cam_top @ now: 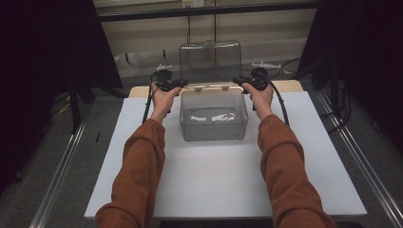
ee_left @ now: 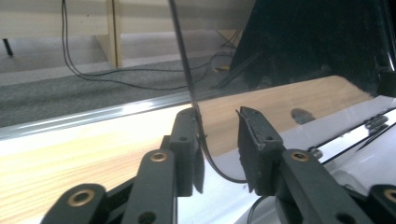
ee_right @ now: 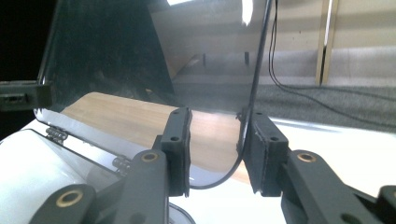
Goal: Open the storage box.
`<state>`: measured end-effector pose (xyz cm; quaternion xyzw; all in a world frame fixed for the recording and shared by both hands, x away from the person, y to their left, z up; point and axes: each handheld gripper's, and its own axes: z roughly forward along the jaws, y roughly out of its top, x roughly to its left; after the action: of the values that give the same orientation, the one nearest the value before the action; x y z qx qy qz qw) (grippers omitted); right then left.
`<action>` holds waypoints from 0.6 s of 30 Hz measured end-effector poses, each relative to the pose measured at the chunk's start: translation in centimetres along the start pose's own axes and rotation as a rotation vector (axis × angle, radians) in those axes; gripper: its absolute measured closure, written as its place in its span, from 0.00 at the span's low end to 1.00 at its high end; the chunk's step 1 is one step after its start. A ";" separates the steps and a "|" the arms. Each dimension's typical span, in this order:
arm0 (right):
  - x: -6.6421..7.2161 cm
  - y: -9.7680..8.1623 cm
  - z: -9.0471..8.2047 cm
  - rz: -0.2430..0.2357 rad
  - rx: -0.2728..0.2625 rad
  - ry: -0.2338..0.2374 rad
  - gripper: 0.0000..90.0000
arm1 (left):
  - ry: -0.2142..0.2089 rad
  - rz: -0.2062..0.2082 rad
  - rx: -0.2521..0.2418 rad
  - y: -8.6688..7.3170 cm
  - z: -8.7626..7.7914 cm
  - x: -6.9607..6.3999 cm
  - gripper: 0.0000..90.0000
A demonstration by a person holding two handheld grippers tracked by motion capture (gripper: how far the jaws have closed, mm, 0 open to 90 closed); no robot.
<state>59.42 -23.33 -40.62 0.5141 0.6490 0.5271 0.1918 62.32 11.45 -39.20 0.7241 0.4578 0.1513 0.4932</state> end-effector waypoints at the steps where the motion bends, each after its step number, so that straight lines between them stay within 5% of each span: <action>1: 0.0 0.0 0.1 0.014 0.005 -0.006 0.70 | 0.001 -0.006 0.004 0.0 0.1 0.0 0.74; 9: -0.4 -0.2 0.6 0.071 0.027 -0.002 0.68 | 0.008 -0.038 0.025 -0.2 0.3 0.2 0.72; 13: -0.5 -0.4 0.8 0.103 0.059 -0.005 0.63 | 0.068 0.063 0.081 -0.2 0.5 -0.4 0.70; 18: -0.5 -0.8 1.4 0.153 0.067 0.009 0.59 | 0.049 0.008 0.066 -0.4 0.6 0.0 0.70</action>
<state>60.33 -22.99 -41.94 0.5658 0.6260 0.5204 0.1308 62.50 11.14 -39.81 0.7379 0.4716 0.1556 0.4570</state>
